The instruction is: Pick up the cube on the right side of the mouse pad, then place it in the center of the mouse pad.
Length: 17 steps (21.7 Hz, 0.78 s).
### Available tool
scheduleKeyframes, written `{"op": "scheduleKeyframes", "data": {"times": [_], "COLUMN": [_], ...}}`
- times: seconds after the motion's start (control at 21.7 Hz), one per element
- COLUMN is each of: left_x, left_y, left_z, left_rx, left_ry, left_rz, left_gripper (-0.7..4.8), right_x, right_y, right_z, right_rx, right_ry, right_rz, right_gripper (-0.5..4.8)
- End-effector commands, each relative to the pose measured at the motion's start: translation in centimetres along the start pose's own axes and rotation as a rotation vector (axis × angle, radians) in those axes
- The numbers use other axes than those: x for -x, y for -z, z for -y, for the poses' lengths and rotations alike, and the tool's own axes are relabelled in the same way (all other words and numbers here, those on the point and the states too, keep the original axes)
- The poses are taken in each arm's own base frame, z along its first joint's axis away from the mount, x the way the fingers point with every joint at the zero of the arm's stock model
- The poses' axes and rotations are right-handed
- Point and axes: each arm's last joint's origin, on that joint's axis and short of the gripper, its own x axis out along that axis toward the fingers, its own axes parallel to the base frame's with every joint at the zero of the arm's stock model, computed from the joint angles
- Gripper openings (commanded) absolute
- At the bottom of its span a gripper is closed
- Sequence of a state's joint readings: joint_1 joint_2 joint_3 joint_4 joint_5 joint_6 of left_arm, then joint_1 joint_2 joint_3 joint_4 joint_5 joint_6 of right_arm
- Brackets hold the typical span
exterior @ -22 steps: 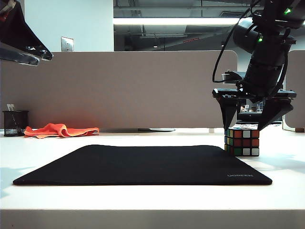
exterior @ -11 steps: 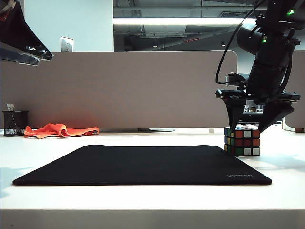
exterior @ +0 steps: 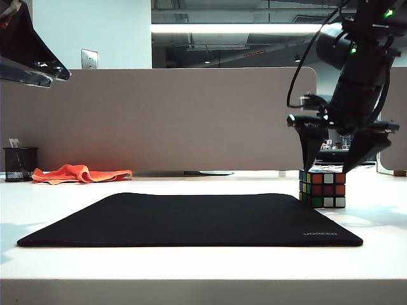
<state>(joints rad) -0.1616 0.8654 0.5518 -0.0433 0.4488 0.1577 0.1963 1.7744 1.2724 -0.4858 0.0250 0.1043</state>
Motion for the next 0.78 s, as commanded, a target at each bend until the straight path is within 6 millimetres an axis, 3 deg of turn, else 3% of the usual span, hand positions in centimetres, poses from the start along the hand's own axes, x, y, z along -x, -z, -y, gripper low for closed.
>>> {"op": "scheduleKeyframes", "data": {"times": [0.05, 0.18, 0.28, 0.32, 0.55, 0.78], "left_x": [0.1, 0.1, 0.1, 0.1, 0.1, 0.1], "left_y": [-0.3, -0.3, -0.3, -0.3, -0.3, -0.3], "left_z": [0.0, 0.0, 0.0, 0.0, 0.0, 0.0], "left_rx": [-0.007, -0.006, -0.007, -0.006, -0.006, -0.005], "left_ry": [-0.001, -0.001, -0.001, -0.001, -0.001, -0.001], "left_rz": [0.014, 0.014, 0.014, 0.014, 0.013, 0.011], "left_gripper": [2.25, 2.25, 2.25, 2.25, 2.25, 2.25], "right_x": [1.5, 2.8, 3.9, 4.1, 5.2, 4.2], "right_y": [-1.4, -2.7, -3.7, -4.0, -5.5, -6.0], "right_z": [-0.2, -0.3, -0.4, -0.4, -0.3, -0.3], "right_rx": [0.001, 0.001, 0.003, 0.004, 0.032, 0.031], "right_ry": [-0.007, -0.011, -0.013, -0.014, -0.013, -0.004], "right_rz": [0.069, 0.089, 0.1, 0.106, 0.168, 0.118], "right_gripper": [3.75, 3.77, 4.62, 4.79, 4.79, 4.79]}}
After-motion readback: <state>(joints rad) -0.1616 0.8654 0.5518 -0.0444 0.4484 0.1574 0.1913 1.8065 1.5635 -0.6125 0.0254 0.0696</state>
